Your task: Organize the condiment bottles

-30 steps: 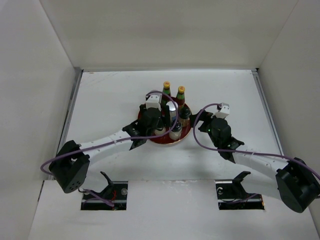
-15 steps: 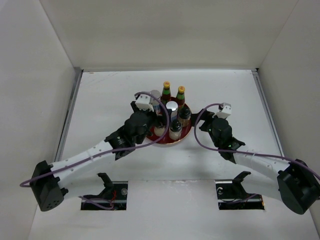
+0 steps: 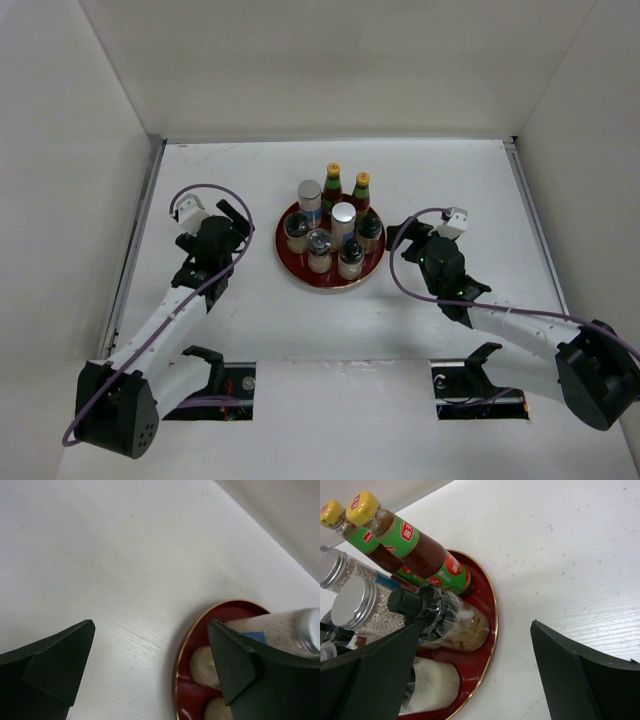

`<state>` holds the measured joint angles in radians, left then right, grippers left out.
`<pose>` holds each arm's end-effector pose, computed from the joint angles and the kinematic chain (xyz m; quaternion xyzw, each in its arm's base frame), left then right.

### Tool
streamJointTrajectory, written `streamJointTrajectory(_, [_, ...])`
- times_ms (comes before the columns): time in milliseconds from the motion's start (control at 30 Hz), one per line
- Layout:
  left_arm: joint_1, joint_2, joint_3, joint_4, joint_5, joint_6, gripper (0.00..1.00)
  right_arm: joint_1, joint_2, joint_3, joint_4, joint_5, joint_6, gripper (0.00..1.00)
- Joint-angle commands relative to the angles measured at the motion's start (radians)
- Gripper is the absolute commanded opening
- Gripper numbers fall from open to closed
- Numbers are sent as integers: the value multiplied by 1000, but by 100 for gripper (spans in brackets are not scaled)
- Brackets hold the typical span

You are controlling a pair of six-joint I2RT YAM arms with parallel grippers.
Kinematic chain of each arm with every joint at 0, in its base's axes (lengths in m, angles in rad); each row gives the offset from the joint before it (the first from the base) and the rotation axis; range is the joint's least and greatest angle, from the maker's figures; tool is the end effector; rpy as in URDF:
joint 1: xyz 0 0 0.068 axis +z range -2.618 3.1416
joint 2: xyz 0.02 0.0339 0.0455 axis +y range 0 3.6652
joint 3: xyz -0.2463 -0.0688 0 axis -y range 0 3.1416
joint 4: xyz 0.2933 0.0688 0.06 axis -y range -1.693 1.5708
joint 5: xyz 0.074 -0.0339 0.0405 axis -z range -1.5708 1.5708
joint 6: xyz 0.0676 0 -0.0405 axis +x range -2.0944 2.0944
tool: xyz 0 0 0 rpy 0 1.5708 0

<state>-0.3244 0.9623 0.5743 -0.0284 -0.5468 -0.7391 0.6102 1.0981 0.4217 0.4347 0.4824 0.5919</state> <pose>0.2898 -0.0604 0.2069 -0.3103 0.7593 -0.0714 0.5676 0.2672 0.1486 0.1639 0.1403 0.7657 0.1836 0.6002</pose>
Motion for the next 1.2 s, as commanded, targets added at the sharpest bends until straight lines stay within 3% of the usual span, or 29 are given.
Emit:
streamJointTrajectory(0, [64, 50, -8, -38, 131, -101, 100, -2, -38, -20, 42, 59, 17, 100])
streamJointTrajectory(267, [69, 125, 4, 11, 142, -102, 100, -60, -126, -83, 47, 125, 92, 100])
streamJointTrajectory(1167, [-17, 168, 79, 56, 128, -19, 100, -54, -86, -64, 62, 71, 79, 100])
